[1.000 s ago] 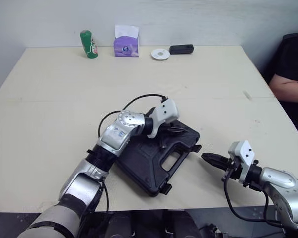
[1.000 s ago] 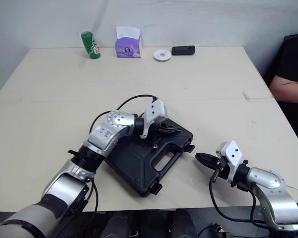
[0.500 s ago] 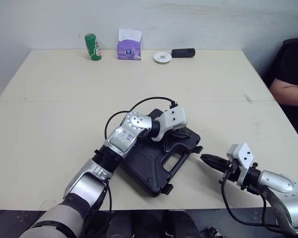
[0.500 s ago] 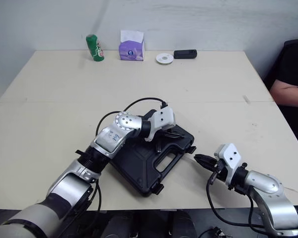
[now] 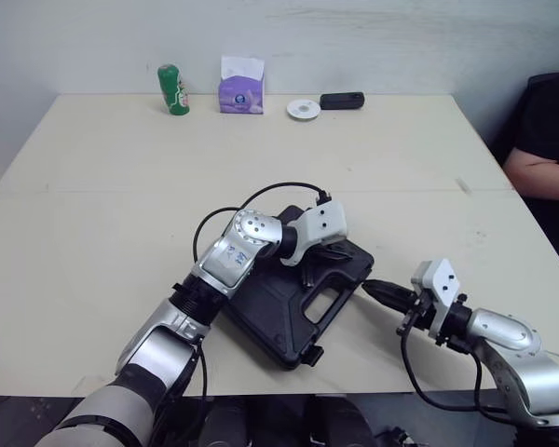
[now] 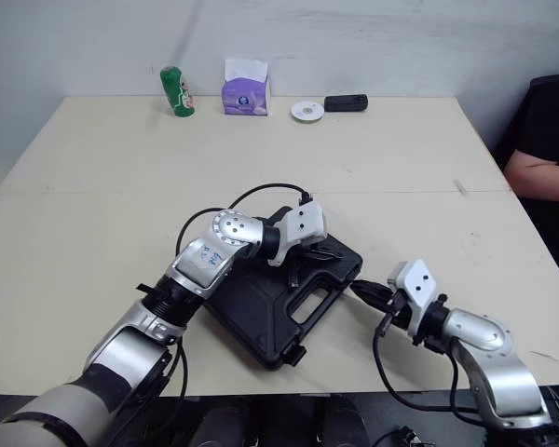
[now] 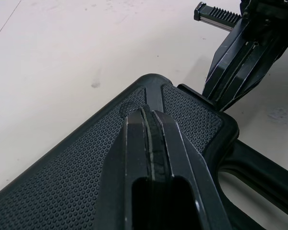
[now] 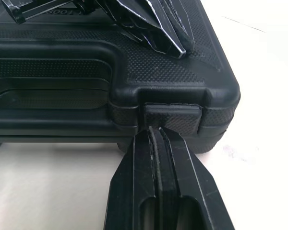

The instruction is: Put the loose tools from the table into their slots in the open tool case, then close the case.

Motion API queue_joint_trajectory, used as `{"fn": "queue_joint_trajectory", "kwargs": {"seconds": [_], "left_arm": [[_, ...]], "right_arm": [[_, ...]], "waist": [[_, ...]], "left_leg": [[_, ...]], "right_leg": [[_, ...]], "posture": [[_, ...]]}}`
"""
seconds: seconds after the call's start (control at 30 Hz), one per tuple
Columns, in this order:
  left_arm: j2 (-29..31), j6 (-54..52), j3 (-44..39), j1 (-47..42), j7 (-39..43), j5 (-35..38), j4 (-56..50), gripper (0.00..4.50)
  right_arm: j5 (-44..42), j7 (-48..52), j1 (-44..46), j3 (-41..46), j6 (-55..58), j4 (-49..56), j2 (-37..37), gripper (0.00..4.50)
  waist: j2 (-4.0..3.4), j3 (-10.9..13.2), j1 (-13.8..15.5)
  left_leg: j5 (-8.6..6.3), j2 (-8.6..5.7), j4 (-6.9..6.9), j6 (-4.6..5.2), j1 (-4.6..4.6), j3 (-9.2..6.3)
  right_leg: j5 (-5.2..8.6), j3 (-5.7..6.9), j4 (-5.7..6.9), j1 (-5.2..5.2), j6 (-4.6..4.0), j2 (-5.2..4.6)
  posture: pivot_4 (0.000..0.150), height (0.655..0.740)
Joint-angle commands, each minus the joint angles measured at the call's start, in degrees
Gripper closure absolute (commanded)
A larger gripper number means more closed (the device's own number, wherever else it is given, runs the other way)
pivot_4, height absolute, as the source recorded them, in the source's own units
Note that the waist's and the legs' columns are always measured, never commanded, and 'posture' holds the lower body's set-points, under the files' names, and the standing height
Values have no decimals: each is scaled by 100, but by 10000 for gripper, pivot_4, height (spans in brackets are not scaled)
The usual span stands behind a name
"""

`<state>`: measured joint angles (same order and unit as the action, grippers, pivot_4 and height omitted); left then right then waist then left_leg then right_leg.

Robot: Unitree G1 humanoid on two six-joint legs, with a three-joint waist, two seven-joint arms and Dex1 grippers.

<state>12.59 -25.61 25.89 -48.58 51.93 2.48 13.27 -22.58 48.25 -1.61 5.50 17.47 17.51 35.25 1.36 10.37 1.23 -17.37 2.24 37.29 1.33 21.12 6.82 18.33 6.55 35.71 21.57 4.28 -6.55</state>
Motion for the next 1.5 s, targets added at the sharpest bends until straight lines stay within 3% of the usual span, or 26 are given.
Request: {"fn": "queue_joint_trajectory", "kwargs": {"seconds": [0.03,0.6,0.77,0.93,1.1,1.37,1.5], "left_arm": [[62,-430,717,472,275,-373,415,44839],[135,-525,810,594,307,-438,322,44839],[11,143,368,628,203,-167,24,44839],[136,716,-49,669,388,63,-633,44839],[199,990,-743,802,602,793,-1489,44839],[1021,667,-1004,1337,1118,1464,-2949,44839],[1439,544,-969,1754,1133,1462,-3472,44839]], "right_arm": [[-83,40,297,-21,-99,166,-18,43948],[17,469,1000,-245,133,-91,169,43948],[-59,584,945,-156,253,-70,281,43948],[-33,691,676,43,119,-52,457,43948],[105,741,357,267,-288,-142,597,43948],[21,1178,-425,238,-684,-36,789,43948],[294,1194,-649,158,-1239,-30,699,43948]], "waist": [[-1,-1,-7],[-3,-11,-135],[-7,-16,-140],[-26,-4,-131],[-33,16,-107],[-37,34,-116],[-37,35,-105]], "left_leg": [[0,0,0,0,-1,0],[0,4,-1,0,-6,-1],[0,6,-5,-1,-7,-1],[-1,8,-12,-6,2,0],[14,5,-7,-32,20,0],[16,3,-12,-32,21,0],[16,3,-9,-31,20,-1]], "right_leg": [[0,0,1,0,0,0],[1,0,6,-1,-2,0],[1,-1,5,-1,-3,0],[4,6,-1,8,-7,1],[3,13,-8,14,-6,1],[4,12,-8,17,-4,2],[3,11,-6,16,-4,2]], "posture": [[1500,7400],[1500,7400],[1500,7400],[1500,7400],[1500,7400],[1500,7400],[1500,7400]]}}
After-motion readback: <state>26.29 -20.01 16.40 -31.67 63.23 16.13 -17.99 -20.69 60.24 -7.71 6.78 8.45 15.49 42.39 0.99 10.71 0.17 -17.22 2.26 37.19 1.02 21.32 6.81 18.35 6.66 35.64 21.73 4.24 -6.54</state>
